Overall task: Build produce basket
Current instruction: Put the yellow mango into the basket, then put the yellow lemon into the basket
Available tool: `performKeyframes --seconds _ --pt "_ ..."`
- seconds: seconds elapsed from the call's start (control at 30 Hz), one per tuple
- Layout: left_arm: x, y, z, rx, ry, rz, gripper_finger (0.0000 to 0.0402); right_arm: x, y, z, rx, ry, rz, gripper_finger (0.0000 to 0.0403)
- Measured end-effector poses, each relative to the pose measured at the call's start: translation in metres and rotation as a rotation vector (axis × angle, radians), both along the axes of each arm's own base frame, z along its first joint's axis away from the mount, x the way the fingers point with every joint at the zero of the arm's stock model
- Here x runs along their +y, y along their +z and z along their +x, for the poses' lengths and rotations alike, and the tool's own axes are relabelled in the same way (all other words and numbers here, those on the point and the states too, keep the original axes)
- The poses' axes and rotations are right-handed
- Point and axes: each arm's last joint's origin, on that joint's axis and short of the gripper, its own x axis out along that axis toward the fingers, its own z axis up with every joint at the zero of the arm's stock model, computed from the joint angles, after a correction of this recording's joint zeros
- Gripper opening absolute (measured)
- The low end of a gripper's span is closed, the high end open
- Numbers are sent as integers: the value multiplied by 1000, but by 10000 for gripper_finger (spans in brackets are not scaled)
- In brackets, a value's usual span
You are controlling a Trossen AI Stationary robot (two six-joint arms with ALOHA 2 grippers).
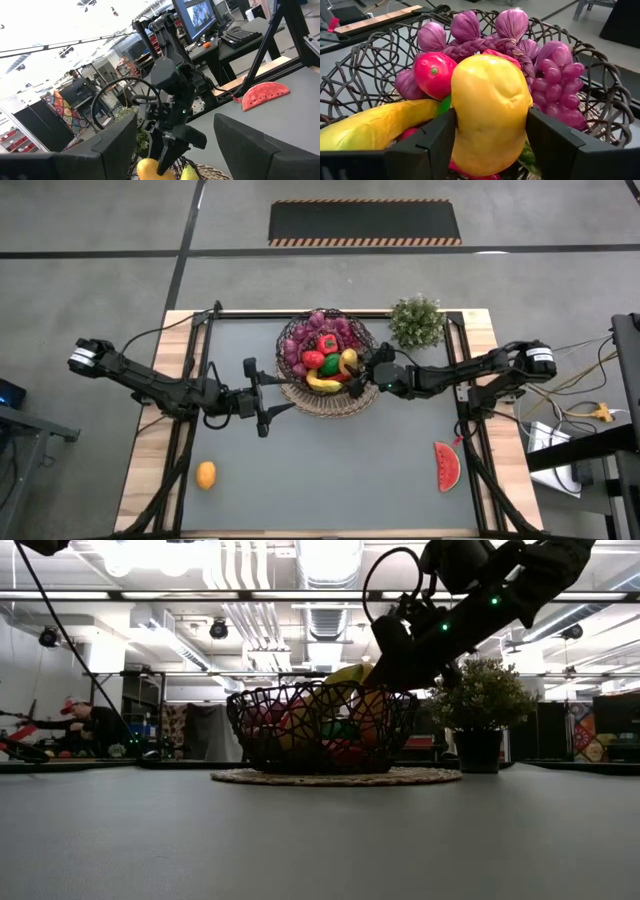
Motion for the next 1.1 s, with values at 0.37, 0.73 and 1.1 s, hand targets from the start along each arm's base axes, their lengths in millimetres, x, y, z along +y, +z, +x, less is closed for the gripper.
performKeyframes --seconds 0.37,0.73,1.1 --pt "0 0 0 0 0 0 247 0 7 0 -15 2 -2 279" --pt "0 0 0 0 0 0 247 5 40 -21 -61 57 1 291" --pt "0 1 0 -25 -11 -103 247 36 82 -49 -148 508 8 249"
